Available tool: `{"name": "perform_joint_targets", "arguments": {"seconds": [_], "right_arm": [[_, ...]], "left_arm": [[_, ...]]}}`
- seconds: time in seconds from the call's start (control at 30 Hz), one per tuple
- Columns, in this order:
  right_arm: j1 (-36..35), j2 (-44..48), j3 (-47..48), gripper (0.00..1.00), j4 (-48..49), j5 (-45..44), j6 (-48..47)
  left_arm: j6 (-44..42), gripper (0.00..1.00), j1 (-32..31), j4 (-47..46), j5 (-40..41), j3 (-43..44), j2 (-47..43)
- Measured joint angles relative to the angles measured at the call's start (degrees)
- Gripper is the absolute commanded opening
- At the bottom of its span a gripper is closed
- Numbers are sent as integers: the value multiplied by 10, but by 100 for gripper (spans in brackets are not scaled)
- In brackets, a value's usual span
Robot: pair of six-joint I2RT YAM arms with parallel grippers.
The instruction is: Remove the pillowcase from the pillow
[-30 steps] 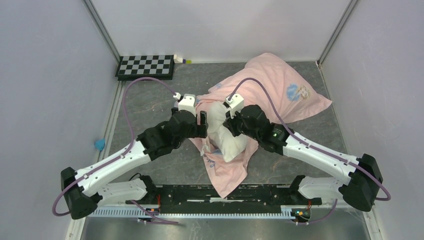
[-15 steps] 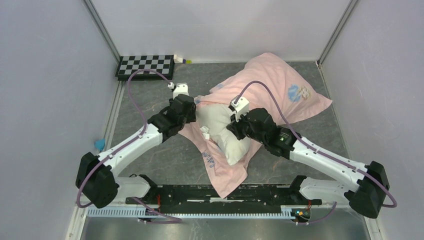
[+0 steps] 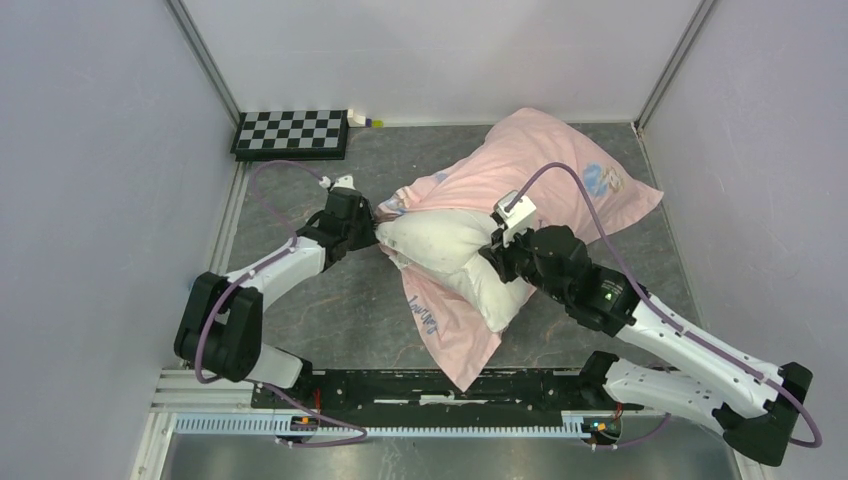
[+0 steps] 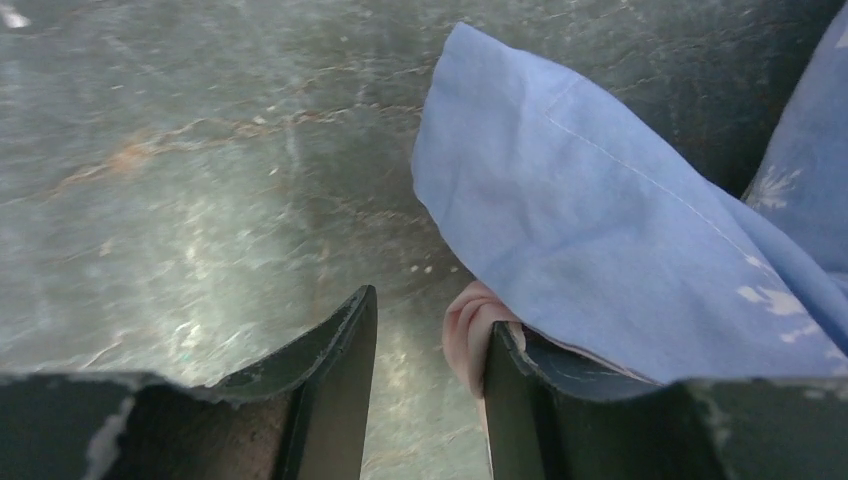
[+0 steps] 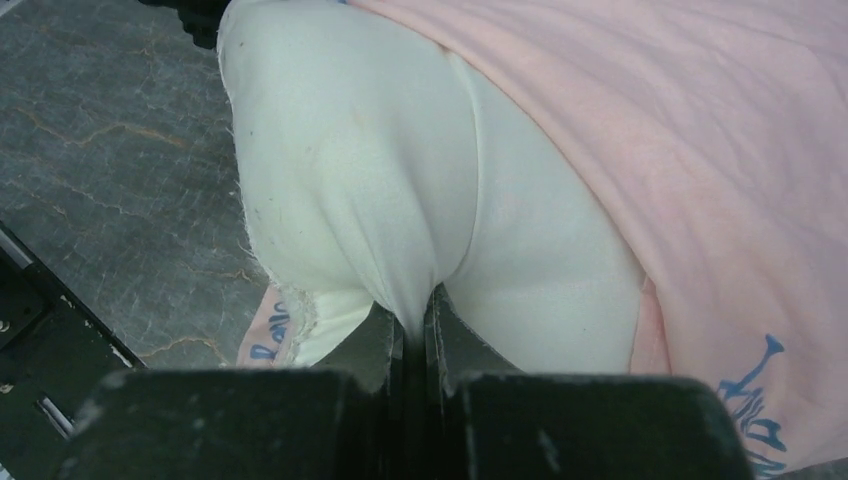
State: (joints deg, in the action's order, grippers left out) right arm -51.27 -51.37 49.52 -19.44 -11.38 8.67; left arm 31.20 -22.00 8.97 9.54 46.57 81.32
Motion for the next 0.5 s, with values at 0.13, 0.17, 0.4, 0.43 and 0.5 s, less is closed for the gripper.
{"name": "perform_joint_targets", "arguments": {"seconds": [0.13, 0.17, 0.4, 0.43, 0.5], "right_arm": [[0, 10, 14, 0, -1, -10, 0], [0, 11, 19, 0, -1, -9, 0], [4, 12, 40, 0, 1, 56, 5], [4, 12, 40, 0, 3, 73, 7], [4, 9, 40, 0, 9, 109, 10]], "left_arm": [[21, 45, 19, -53, -76, -1, 45], [27, 45, 22, -66, -93, -1, 56], [50, 52, 30, -125, -156, 1, 94], [52, 52, 31, -126, -162, 6, 100], [57, 53, 33, -125, -181, 27, 116]]}}
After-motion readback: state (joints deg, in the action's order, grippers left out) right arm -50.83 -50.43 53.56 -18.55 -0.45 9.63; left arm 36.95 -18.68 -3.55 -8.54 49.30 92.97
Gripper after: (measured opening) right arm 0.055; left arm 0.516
